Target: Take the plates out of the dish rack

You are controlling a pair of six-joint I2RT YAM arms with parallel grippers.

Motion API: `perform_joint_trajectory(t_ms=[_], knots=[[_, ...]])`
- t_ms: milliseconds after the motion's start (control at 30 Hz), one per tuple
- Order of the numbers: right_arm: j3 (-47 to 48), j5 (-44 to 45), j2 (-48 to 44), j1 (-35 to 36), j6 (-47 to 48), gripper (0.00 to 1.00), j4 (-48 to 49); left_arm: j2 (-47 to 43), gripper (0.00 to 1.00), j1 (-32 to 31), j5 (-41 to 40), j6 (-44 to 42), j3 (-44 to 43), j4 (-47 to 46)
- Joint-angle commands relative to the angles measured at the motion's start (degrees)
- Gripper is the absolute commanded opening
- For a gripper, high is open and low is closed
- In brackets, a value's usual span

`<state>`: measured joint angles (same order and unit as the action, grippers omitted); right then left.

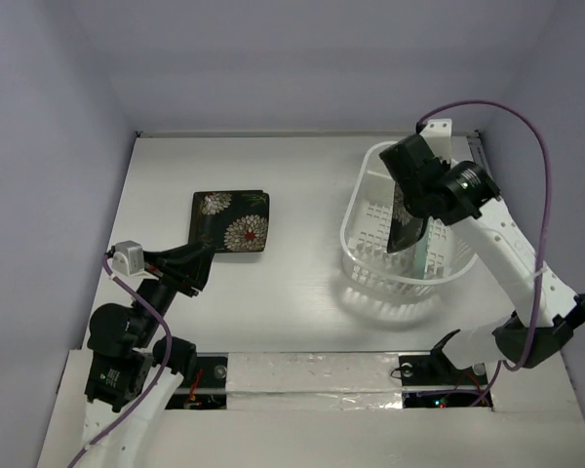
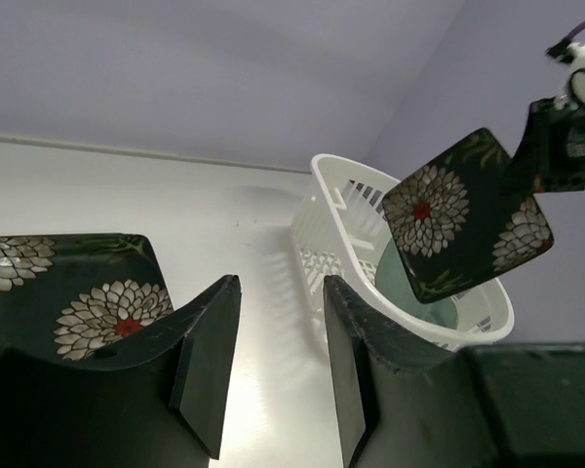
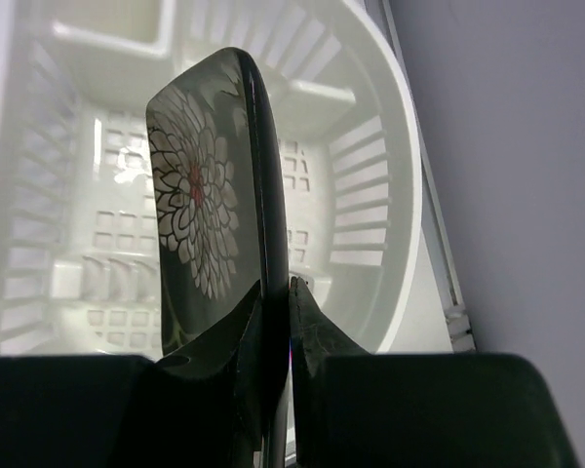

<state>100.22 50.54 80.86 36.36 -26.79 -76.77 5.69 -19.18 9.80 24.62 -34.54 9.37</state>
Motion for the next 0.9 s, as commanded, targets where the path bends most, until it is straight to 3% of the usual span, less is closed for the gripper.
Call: perform_joint_trajectory(t_ms=[0, 133, 267, 367, 467, 600, 867], knots=[[7.26, 6.67, -6.50, 2.22, 0.15, 0.00, 6.71, 0.90, 0.36, -0.42, -0.31, 0.07, -0.88, -1.98], [4.47, 2.12, -11.68, 4.42, 3.04, 0.00, 17.94, 1.34, 0.14, -0.42, 0.22, -0.01, -0.96, -2.16], [-3.37, -11.76, -16.61, 4.95, 4.11, 0.00, 36.75, 1.95, 0.08, -0.42, -0.31, 0.16, -0.96, -1.98], [-9.68, -19.75, -16.00, 4.95, 2.01, 0.00, 48.41, 2.39, 0.11, 0.10, -0.40, 0.25, -1.05, -1.90], [-14.43, -31.70, -11.70, 6.00, -1.59, 0.00, 59.66, 2.57, 0.21, 0.11, -0.75, 0.34, -1.05, -1.72], [-16.82, -40.41, -3.89, 6.62, -8.96, 0.00, 72.80, 2.74, 0.27, 0.11, -1.10, 0.34, -1.14, -1.54], [-9.53, -44.47, 18.42, 9.52, -18.29, 0.00, 83.79, 3.18, 0.31, 0.11, -1.19, 0.43, -1.05, -1.54]])
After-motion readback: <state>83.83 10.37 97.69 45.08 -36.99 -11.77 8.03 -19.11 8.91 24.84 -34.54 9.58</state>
